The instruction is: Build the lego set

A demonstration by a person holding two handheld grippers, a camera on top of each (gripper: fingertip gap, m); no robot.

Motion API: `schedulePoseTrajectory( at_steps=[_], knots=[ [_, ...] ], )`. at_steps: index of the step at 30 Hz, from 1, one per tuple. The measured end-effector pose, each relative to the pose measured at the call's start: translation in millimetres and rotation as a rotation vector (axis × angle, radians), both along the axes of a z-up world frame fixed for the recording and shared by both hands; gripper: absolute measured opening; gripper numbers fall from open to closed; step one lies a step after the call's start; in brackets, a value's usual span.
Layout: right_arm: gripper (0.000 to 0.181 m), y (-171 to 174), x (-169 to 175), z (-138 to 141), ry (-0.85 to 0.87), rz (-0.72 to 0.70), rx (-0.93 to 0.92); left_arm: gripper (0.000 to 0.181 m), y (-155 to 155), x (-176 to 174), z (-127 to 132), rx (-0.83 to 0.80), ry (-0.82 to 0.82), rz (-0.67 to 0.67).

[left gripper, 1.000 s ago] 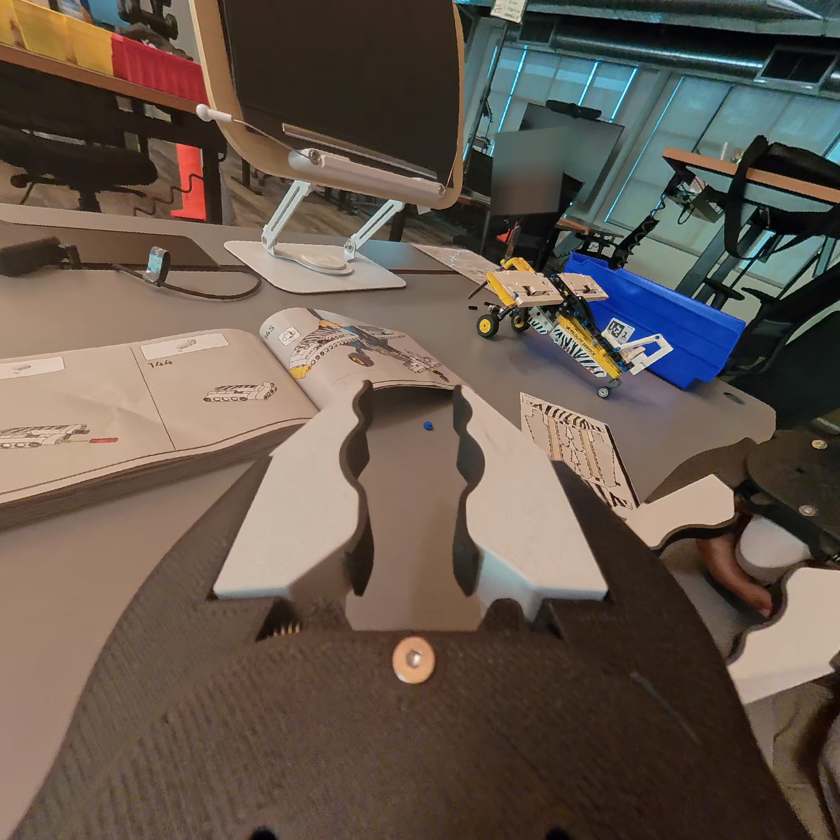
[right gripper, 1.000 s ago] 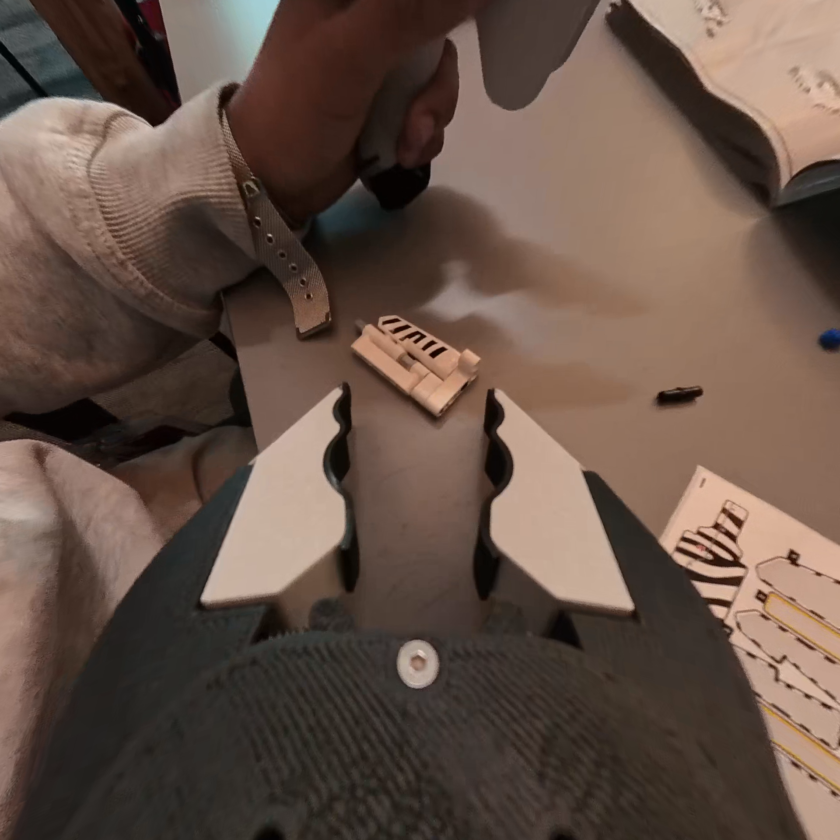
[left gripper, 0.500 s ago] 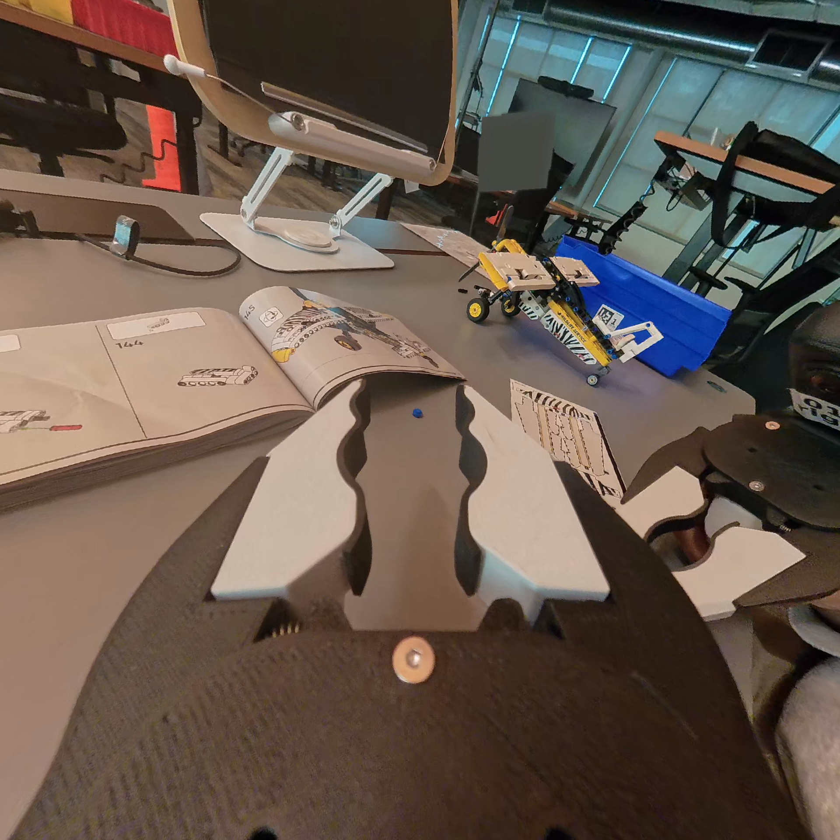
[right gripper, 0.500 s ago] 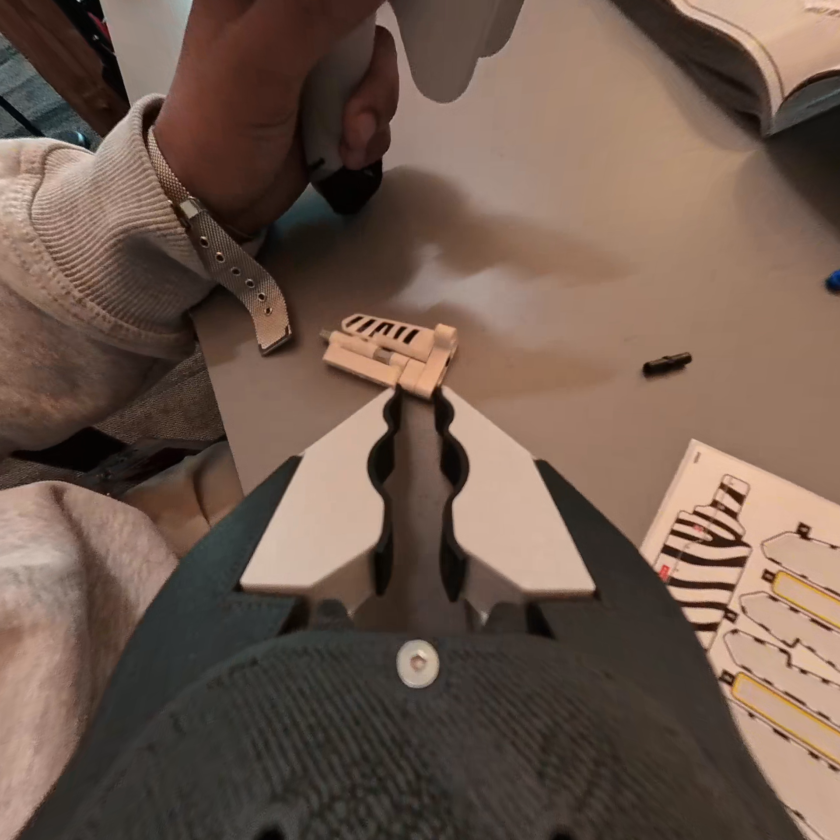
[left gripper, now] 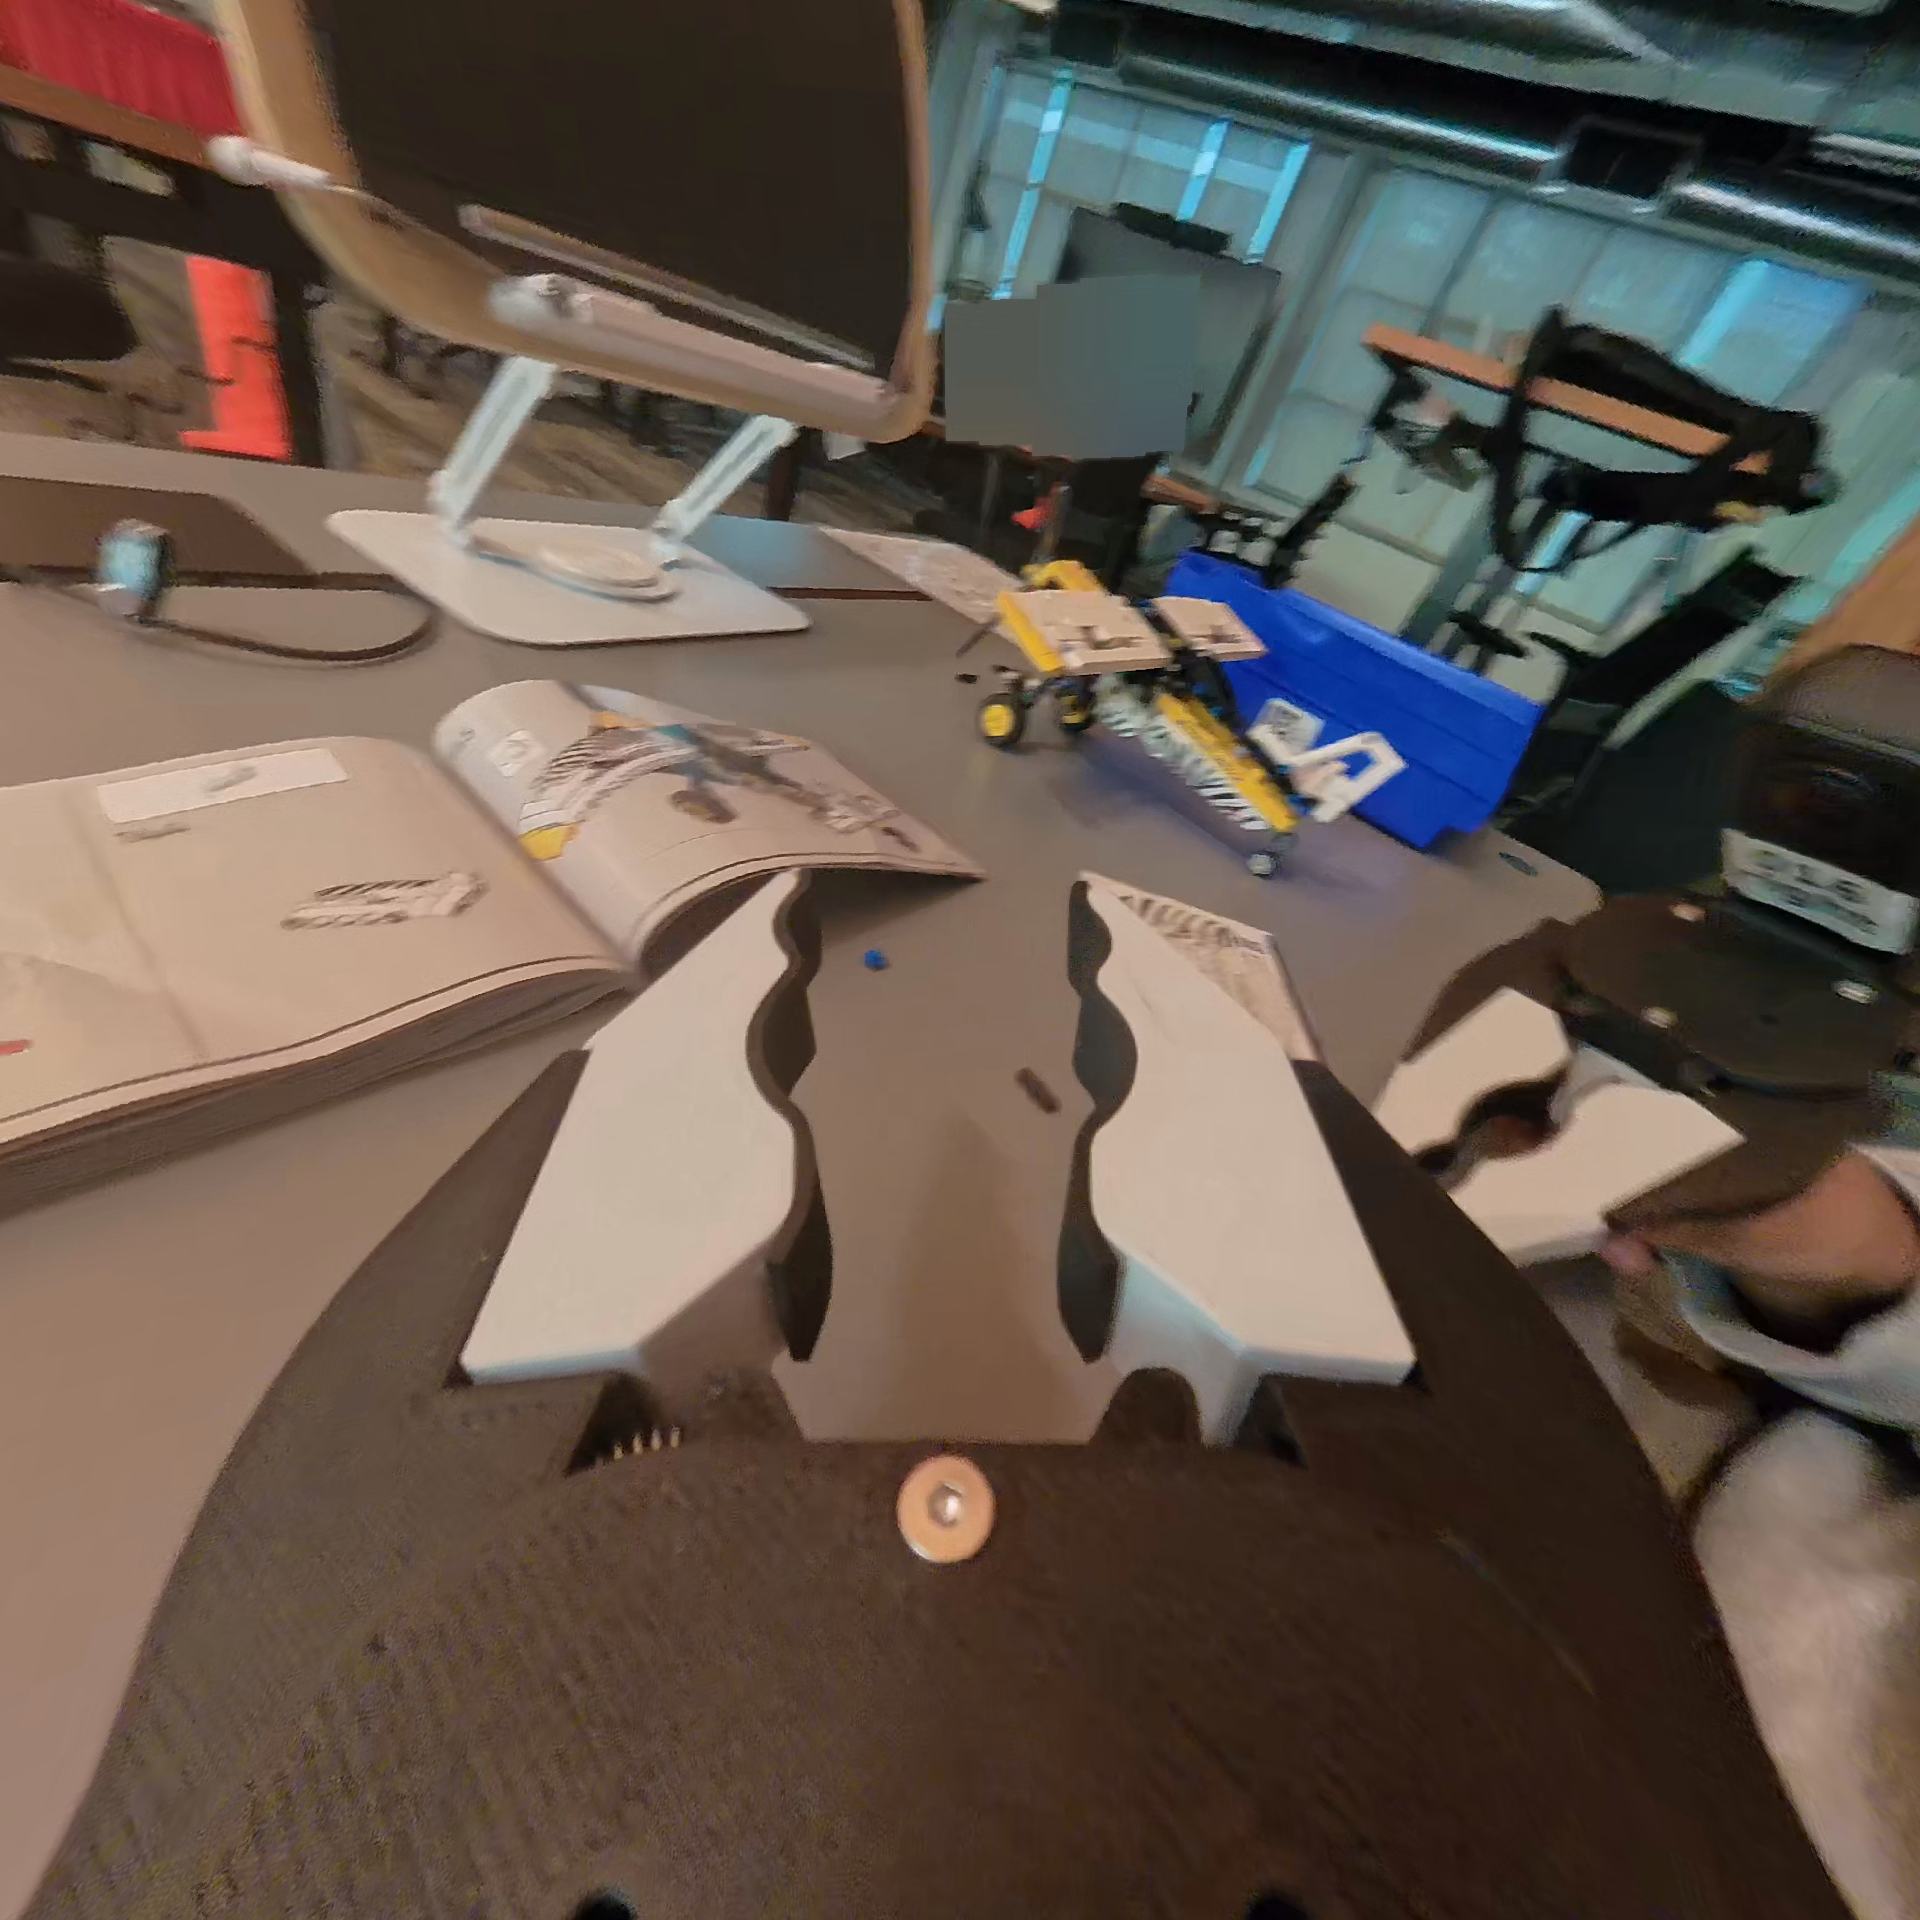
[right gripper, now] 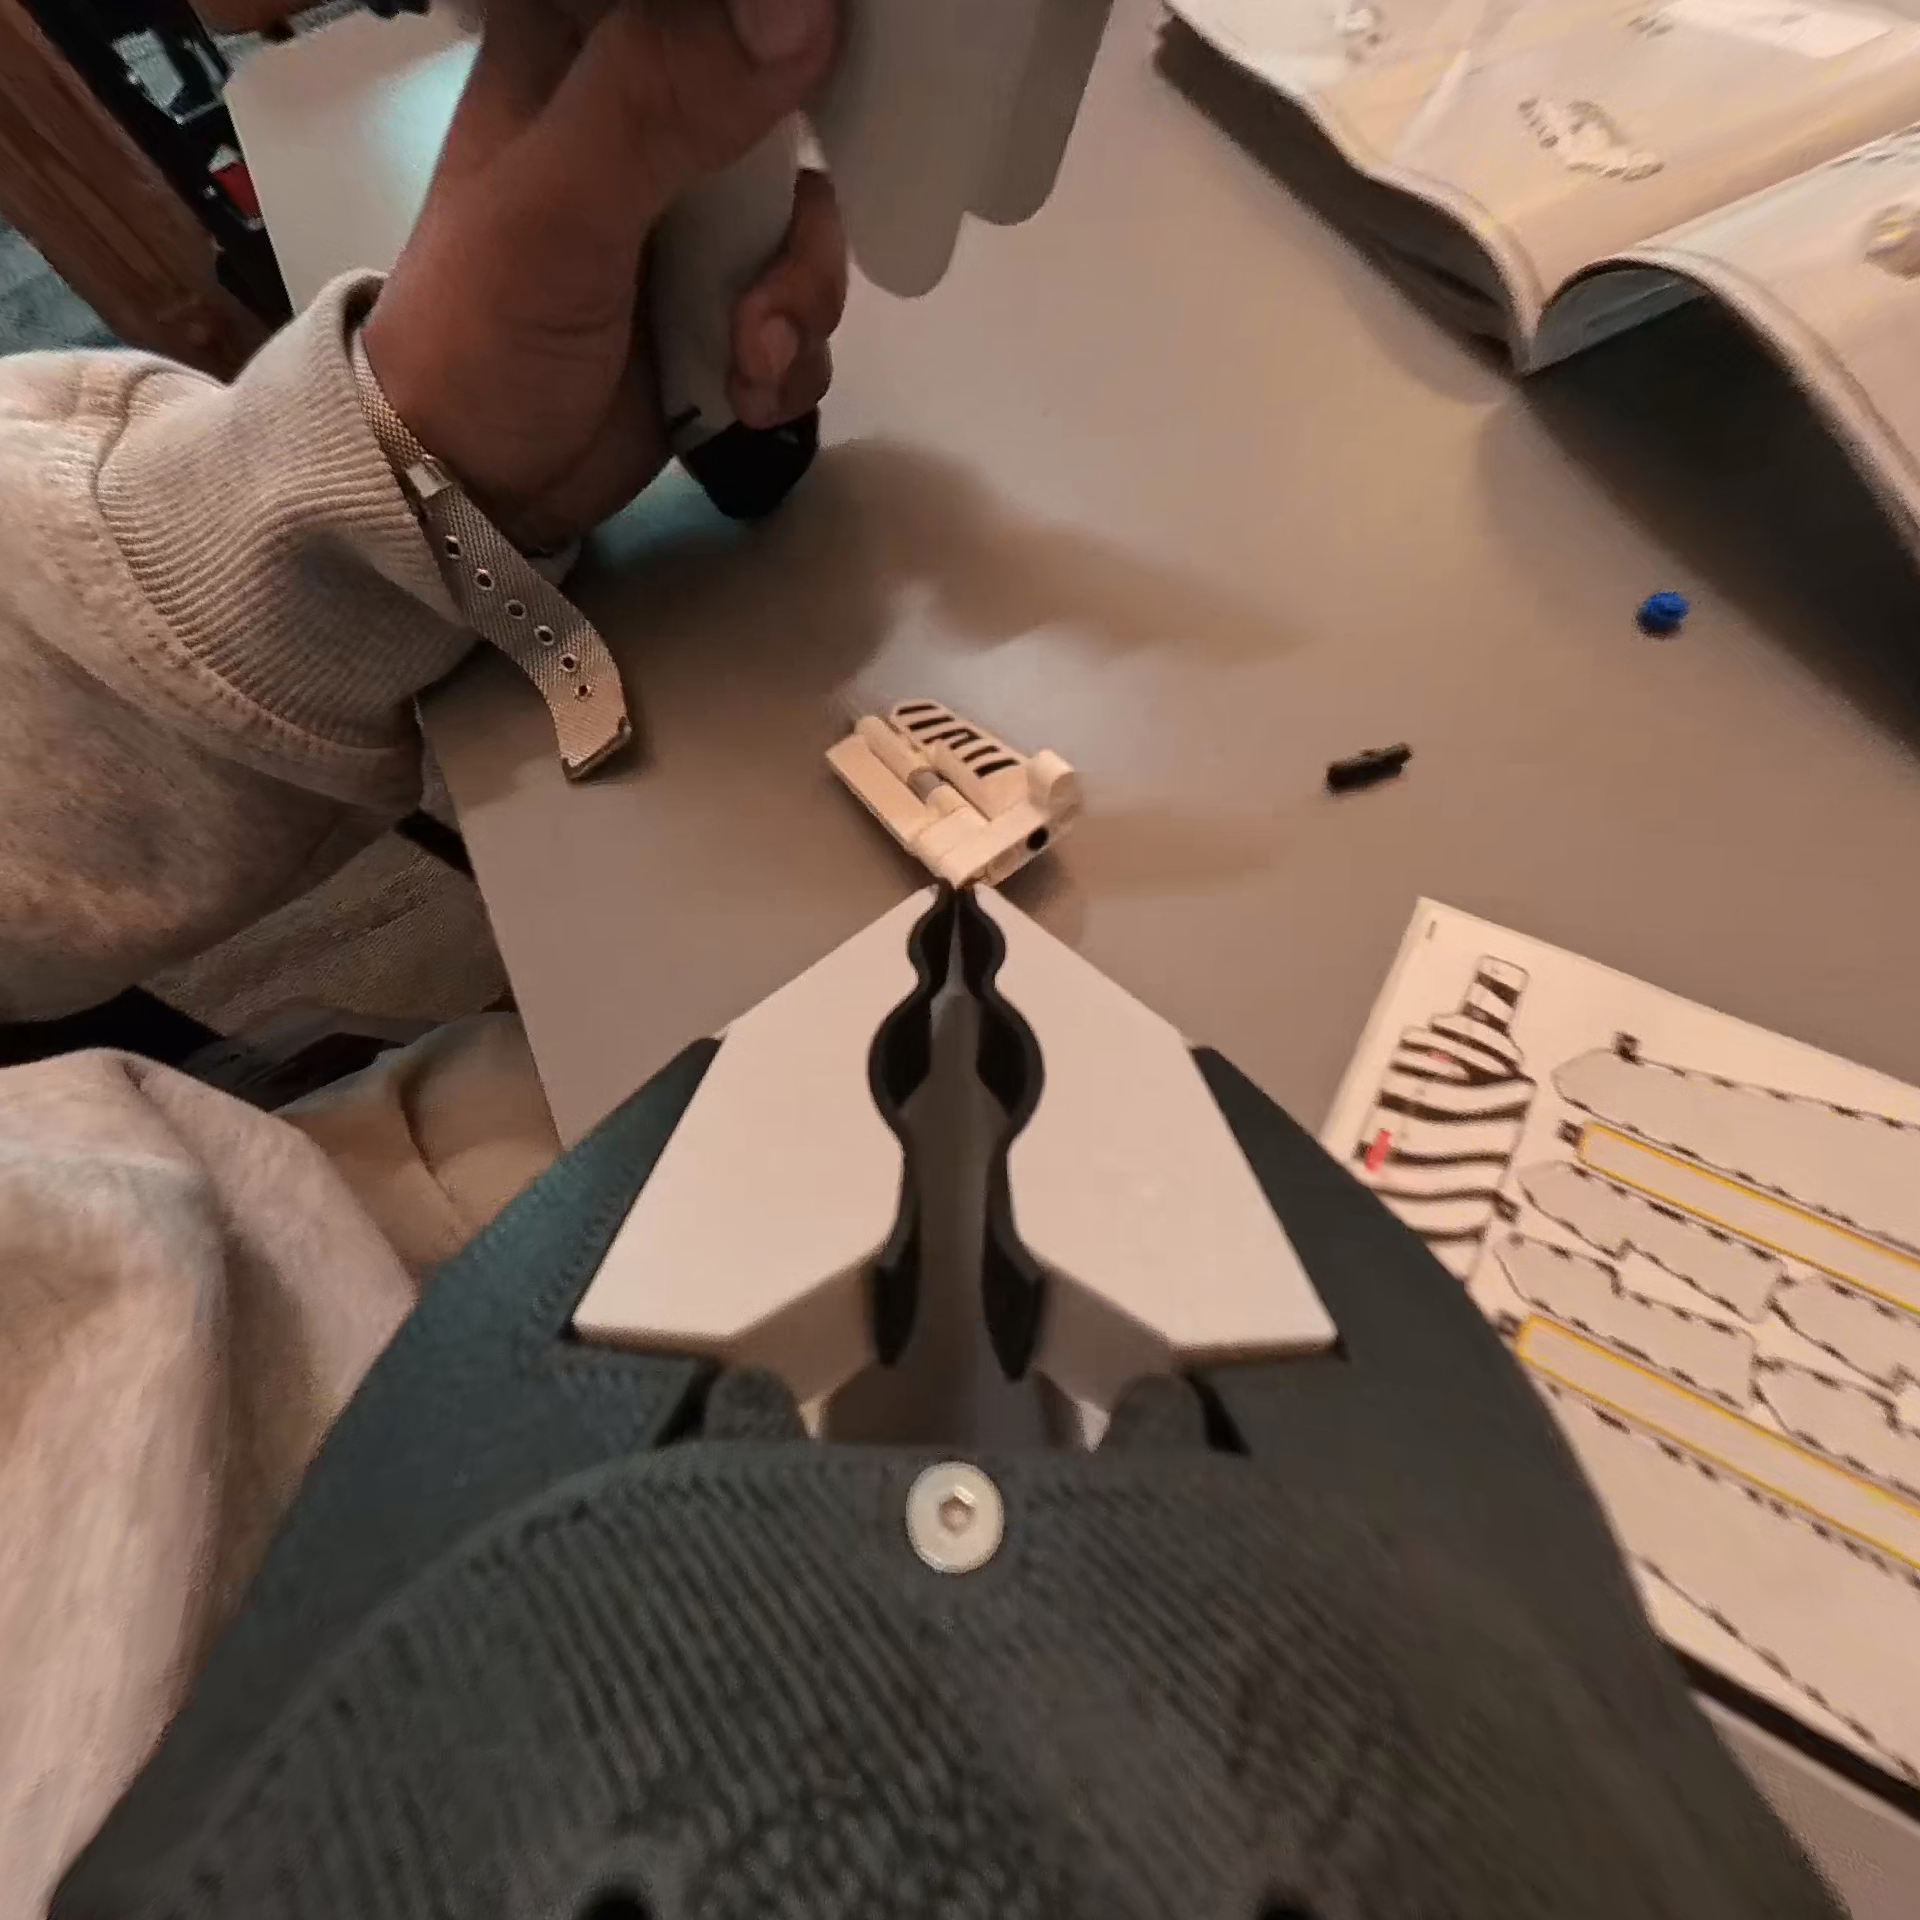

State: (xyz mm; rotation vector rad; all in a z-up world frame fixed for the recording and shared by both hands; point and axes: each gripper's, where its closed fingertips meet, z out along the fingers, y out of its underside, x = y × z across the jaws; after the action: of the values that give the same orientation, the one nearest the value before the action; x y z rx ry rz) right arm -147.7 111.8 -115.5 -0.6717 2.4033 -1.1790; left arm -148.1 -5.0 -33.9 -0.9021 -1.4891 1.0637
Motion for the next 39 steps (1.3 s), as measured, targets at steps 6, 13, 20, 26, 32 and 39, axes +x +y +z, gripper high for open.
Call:
schedulePoseTrajectory(
  at_steps=[6, 13, 20, 26, 32, 39],
  knots=[
    [0.0, 18.6, -35.0, 18.0, -0.022, -0.074, -0.121, 0.067, 88.7, -23.5, -20.5, 0.017, -0.134, -0.46],
    [0.0, 35.9, -65.1, 19.3, 0.023, -0.124, -0.157, 0.077, 117.3, -25.2, -96.3, -0.165, -0.679, -0.525],
    [0.004, 42.5, -81.1, 41.4, -0.126, -0.126, -0.233, 0.031, 121.1, -28.0, -99.3, -0.209, -0.697, -0.507],
    [0.005, 48.1, -99.4, 52.2, -0.166, -0.154, -0.293, 0.031, 128.1, -34.0, -85.8, -0.213, -0.611, -0.498],
    [0.004, 57.5, -122.6, 59.2, -0.165, -0.201, -0.347, 0.031, 135.2, -50.2, -48.9, -0.182, -0.422, -0.509],
    [0.005, 69.3, -152.9, 69.8, -0.201, -0.263, -0.408, 0.031, 144.8, -82.4, -33.5, -0.213, -0.39, -0.545]
  ],
)
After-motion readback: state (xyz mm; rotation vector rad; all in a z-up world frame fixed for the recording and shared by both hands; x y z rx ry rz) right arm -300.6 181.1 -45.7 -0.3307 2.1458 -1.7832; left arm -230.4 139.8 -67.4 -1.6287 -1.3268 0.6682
